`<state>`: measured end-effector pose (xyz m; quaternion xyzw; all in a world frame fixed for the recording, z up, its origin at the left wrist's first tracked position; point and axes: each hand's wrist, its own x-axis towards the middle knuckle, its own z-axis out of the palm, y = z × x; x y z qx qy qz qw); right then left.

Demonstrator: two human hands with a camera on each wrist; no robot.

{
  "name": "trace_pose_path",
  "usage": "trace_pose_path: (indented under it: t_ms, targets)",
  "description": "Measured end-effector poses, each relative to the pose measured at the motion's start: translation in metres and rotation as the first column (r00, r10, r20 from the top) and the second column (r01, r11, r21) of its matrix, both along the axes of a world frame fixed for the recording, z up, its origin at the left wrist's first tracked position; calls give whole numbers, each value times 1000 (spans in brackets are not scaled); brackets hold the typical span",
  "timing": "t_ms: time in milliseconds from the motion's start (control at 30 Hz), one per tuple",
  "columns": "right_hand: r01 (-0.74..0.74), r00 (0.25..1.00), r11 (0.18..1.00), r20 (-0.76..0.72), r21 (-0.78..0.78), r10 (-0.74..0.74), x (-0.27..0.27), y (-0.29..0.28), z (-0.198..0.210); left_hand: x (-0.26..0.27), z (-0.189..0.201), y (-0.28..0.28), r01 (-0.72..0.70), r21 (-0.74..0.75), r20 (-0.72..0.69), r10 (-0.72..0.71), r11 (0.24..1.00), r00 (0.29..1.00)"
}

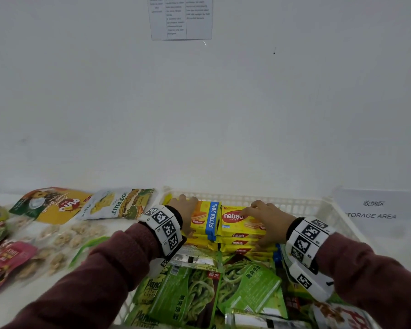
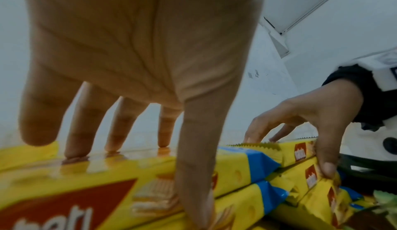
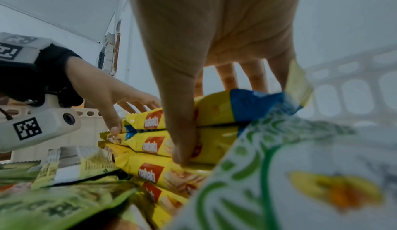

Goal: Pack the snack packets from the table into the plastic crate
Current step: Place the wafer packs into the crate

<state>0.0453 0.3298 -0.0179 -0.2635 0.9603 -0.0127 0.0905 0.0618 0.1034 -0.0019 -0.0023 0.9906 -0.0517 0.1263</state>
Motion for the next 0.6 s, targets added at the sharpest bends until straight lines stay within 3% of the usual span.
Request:
trace_pose_path:
  t_ms: [267, 600]
  targets:
    - [-5, 1000, 1000, 10, -20, 5, 1, 3, -4, 2, -10, -5, 105, 9, 13, -105, 994, 994]
    - [15, 998, 1000, -56, 23, -14, 4, -3, -8, -2, -19, -7, 130, -13, -106, -131, 991, 986]
